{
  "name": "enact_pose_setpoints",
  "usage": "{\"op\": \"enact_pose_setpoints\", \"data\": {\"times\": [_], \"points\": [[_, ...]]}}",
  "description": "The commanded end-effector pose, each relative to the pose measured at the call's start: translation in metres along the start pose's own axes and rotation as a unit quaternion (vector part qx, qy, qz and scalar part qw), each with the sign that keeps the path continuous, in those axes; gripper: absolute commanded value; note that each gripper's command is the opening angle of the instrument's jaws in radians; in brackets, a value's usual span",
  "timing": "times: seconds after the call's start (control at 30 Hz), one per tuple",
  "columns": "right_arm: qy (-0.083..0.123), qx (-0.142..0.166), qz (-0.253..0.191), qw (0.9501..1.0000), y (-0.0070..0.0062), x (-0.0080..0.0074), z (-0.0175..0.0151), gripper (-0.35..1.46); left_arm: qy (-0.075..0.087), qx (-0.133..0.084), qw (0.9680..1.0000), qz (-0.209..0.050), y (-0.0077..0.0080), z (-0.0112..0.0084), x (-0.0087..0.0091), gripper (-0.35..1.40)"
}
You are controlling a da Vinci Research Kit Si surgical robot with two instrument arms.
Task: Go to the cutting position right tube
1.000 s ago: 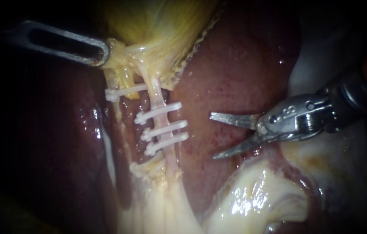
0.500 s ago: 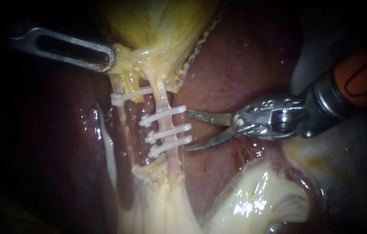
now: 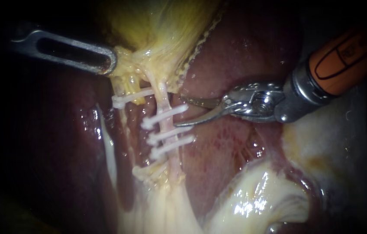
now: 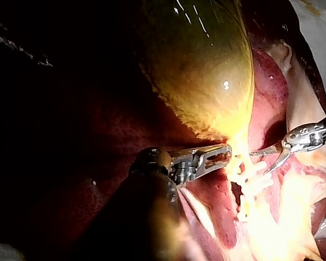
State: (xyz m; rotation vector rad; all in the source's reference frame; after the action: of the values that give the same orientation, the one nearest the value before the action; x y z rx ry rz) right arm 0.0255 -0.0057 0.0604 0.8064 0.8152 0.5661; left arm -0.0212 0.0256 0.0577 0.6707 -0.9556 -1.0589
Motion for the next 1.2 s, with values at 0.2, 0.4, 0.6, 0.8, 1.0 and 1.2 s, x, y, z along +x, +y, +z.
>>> {"op": "enact_pose_setpoints", "data": {"times": [0.2, 0.4, 0.6, 0.8, 1.0, 1.2], "points": [[-0.006, 0.025, 0.014, 0.9996, 0.0005, 0.0000, 0.0004, 1.25, 0.001, 0.001, 1.0000, 0.000, 0.0000, 0.0000, 0.0000, -0.35], [0.006, 0.070, 0.024, 0.9972, 0.0004, 0.0003, 0.0012, 1.23, 0.001, 0.001, 1.0000, 0.000, 0.0000, 0.0001, 0.0001, -0.35], [0.020, 0.115, 0.029, 0.9928, 0.0001, 0.0007, 0.0028, 1.18, 0.001, 0.002, 1.0000, 0.000, 0.0000, 0.0002, 0.0002, -0.35], [0.022, 0.129, 0.023, 0.9911, 0.0000, 0.0002, 0.0047, 1.15, 0.002, 0.003, 1.0000, 0.001, 0.0000, 0.0003, 0.0003, -0.35], [0.046, 0.144, 0.022, 0.9883, 0.0001, 0.0005, 0.0065, 1.13, 0.002, 0.003, 1.0000, 0.001, 0.0000, 0.0004, 0.0003, -0.35], [0.067, 0.153, 0.023, 0.9857, 0.0000, 0.0010, 0.0071, 1.05, 0.002, 0.002, 1.0000, 0.001, 0.0000, 0.0004, 0.0003, -0.35]]}}
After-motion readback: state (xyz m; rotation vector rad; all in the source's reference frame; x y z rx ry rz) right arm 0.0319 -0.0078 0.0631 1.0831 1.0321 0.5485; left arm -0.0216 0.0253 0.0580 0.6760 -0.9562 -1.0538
